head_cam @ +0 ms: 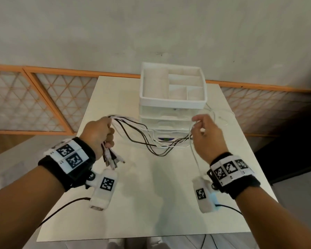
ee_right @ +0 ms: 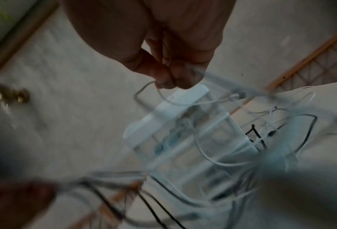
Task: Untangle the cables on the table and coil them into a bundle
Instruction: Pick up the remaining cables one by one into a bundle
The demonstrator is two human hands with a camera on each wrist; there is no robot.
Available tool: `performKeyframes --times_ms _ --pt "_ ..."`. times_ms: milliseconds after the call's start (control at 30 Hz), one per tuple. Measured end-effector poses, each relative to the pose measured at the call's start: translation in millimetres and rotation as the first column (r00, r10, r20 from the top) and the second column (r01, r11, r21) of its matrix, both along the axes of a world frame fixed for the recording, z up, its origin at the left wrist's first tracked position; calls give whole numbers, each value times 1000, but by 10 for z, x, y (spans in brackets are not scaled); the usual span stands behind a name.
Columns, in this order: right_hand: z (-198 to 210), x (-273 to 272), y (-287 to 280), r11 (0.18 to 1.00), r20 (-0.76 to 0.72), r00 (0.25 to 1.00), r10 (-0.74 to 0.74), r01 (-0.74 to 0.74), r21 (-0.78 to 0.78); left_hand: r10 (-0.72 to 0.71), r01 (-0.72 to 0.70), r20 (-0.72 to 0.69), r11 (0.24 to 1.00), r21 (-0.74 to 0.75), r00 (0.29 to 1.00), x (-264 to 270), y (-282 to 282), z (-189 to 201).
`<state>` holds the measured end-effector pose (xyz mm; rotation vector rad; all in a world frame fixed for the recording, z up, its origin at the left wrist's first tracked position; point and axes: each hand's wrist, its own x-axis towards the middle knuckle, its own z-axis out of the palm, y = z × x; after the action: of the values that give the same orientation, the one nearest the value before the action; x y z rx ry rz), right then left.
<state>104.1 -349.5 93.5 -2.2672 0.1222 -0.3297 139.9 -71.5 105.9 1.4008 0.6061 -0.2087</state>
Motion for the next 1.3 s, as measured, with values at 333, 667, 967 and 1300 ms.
performKeyframes --times_ms 333,667,967,1300 --pt "-168 -140 -54 874 -141 960 244 -280 -397 -235 266 269 960 -84 934 4 -269 538" --pt "392 -24 414 900 89 947 307 -258 -352 -641 514 254 747 421 724 -157 -866 150" --pt "622 -22 -291 994 -1 997 80 -80 -69 -451 393 35 812 432 892 73 168 -295" --pt "436 25 545 874 48 911 410 -377 -306 -597 567 279 802 188 752 -111 -611 360"
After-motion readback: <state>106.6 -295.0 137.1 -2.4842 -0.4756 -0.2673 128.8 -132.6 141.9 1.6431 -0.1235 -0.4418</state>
